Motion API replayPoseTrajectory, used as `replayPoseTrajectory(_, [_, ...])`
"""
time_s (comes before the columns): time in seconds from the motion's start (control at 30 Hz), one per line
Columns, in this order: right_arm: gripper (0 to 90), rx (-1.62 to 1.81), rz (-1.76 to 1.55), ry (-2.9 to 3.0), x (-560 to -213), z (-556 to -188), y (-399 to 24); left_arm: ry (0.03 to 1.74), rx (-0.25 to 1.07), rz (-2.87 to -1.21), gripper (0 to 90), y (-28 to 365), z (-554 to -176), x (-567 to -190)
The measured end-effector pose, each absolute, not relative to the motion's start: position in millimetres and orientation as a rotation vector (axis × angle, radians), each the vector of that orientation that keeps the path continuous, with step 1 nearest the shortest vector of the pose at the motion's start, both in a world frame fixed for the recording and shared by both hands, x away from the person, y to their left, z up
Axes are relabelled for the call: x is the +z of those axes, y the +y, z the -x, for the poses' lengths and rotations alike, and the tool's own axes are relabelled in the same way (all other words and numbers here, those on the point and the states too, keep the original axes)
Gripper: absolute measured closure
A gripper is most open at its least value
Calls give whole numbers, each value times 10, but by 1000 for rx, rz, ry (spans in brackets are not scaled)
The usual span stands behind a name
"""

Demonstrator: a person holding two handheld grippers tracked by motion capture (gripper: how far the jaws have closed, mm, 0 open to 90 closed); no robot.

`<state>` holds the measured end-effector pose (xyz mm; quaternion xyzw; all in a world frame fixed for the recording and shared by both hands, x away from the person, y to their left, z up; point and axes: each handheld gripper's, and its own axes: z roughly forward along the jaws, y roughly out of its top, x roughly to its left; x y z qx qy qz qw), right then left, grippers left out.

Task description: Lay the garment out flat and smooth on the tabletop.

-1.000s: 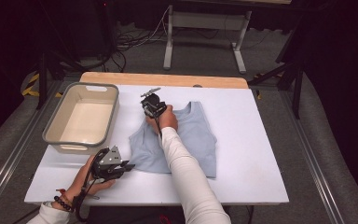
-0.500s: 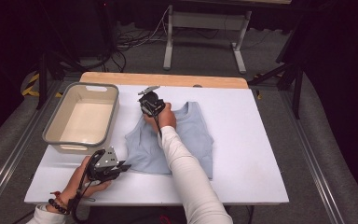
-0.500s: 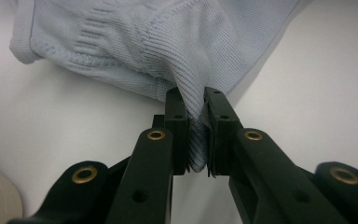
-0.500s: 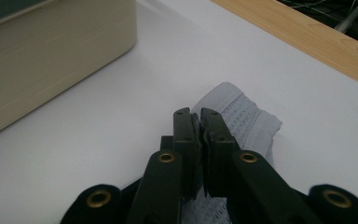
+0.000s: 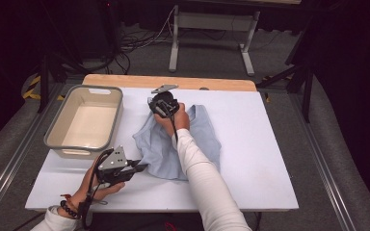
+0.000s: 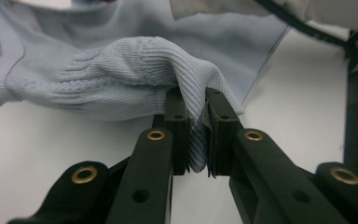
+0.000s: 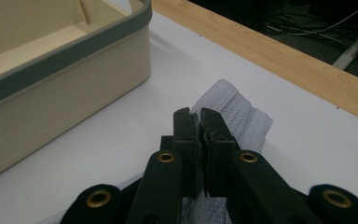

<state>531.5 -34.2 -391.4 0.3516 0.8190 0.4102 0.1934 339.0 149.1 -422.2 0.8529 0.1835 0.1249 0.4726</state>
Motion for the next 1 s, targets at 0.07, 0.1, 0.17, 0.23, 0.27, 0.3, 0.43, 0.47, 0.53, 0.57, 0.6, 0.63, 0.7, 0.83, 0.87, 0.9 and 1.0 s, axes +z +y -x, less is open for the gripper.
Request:
replayPoseTrajectory(0.07, [860, 1175, -973, 2291, -3829, -5290, -428, 417, 312, -2075, 815, 1397, -3391, -4176])
replayPoseTrajectory(0.1, [860, 1186, -968, 2292, -3801, -5284, -463, 400, 306, -2069, 815, 1334, -3397, -4149])
replayPoseTrajectory(0.17, [863, 1187, -963, 2284, -3735, -5265, -558, 373, 318, -2066, 815, 1245, -3398, -4112])
replayPoseTrajectory(0.23, [863, 1196, -961, 2268, -3678, -5246, -667, 346, 311, -2059, 815, 1152, -3407, -4073])
replayPoseTrajectory(0.27, [863, 1201, -962, 2264, -3653, -5239, -722, 334, 311, -2059, 815, 1105, -3415, -4058])
replayPoseTrajectory(0.3, [863, 1206, -960, 2260, -3632, -5231, -780, 322, 306, -2060, 815, 1049, -3419, -4045])
replayPoseTrajectory(0.43, [863, 1220, -977, 2233, -3578, -5183, -1016, 285, 304, -2061, 815, 880, -3439, -4030])
replayPoseTrajectory(0.47, [863, 1221, -985, 2227, -3572, -5169, -1077, 278, 298, -2060, 815, 834, -3448, -4028])
replayPoseTrajectory(0.53, [863, 1219, -1001, 2210, -3573, -5150, -1217, 262, 293, -2062, 815, 694, -3469, -4036])
replayPoseTrajectory(0.57, [863, 1217, -1012, 2198, -3574, -5138, -1296, 255, 292, -2063, 815, 636, -3479, -4041])
replayPoseTrajectory(0.6, [863, 1222, -1021, 2189, -3577, -5127, -1361, 250, 291, -2064, 815, 596, -3487, -4044])
replayPoseTrajectory(0.63, [863, 1223, -1031, 2182, -3580, -5117, -1409, 243, 283, -2065, 815, 543, -3498, -4049])
replayPoseTrajectory(0.7, [862, 1221, -1047, 2171, -3589, -5097, -1517, 234, 289, -2071, 814, 451, -3502, -4065])
replayPoseTrajectory(0.83, [860, 1190, -1090, 2148, -3641, -5066, -1747, 212, 273, -2094, 813, 268, -3514, -4118])
replayPoseTrajectory(0.87, [859, 1186, -1098, 2144, -3656, -5061, -1782, 210, 272, -2101, 812, 220, -3528, -4142])
replayPoseTrajectory(0.9, [856, 1176, -1112, 2139, -3685, -5057, -1838, 210, 268, -2106, 811, 194, -3536, -4159])
replayPoseTrajectory(1.0, [843, 1142, -1147, 2128, -3755, -5052, -1952, 202, 254, -2125, 808, 110, -3563, -4218])
